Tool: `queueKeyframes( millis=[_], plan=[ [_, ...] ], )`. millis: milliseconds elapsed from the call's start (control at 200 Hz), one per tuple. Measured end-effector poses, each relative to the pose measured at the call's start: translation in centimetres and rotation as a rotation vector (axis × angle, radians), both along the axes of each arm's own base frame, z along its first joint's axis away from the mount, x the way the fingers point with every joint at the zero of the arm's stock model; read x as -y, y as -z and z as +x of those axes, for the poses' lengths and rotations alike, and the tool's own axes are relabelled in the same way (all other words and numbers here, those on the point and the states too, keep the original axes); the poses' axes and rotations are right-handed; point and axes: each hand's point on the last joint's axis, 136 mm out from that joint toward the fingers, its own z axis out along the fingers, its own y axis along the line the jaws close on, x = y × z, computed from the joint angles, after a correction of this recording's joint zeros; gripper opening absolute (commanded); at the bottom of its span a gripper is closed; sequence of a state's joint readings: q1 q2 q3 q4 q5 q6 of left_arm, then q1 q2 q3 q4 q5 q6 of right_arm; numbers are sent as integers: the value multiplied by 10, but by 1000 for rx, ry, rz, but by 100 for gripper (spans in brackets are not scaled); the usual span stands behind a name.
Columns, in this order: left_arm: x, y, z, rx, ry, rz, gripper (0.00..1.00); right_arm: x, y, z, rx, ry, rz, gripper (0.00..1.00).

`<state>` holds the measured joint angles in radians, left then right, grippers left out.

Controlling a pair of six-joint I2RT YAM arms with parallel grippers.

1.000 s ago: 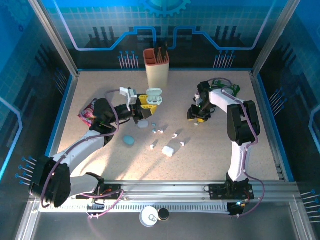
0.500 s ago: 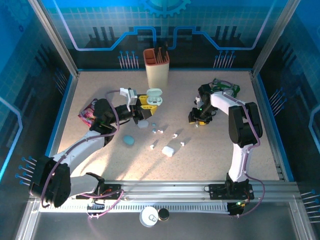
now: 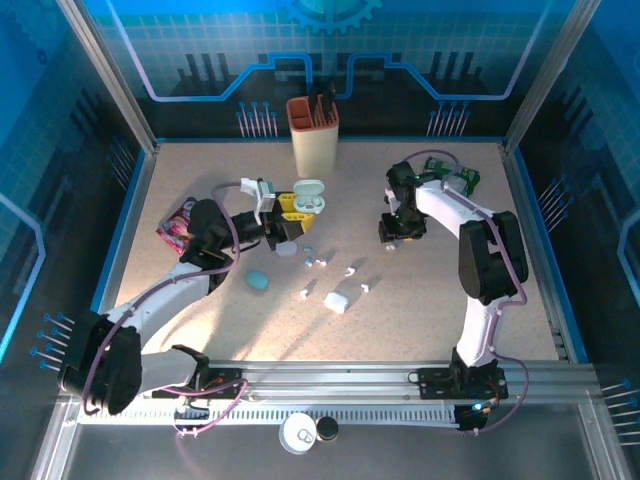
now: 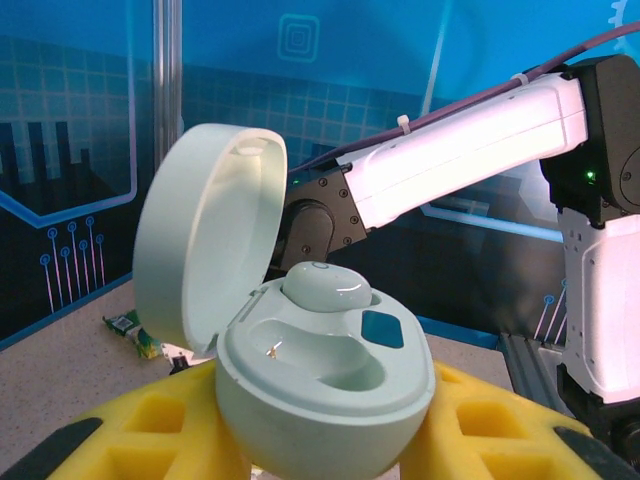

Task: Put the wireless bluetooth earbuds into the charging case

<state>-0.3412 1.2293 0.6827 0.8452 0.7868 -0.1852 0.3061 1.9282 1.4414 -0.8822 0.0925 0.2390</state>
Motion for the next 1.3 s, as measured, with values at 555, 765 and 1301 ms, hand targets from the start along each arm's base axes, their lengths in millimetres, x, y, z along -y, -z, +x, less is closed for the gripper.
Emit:
queueKeyframes(
  millis=[555, 765, 1301],
  plan=[
    [-1, 4, -2, 1, 1, -3, 36, -15, 30, 13, -40, -8, -156, 61],
    [-1, 7, -2, -6, 1, 0, 36, -9, 34, 17, -51, 22, -165, 61],
    [-1, 7, -2, -10, 1, -2, 36, 11, 35, 2, -68, 61, -165, 60]
  ],
)
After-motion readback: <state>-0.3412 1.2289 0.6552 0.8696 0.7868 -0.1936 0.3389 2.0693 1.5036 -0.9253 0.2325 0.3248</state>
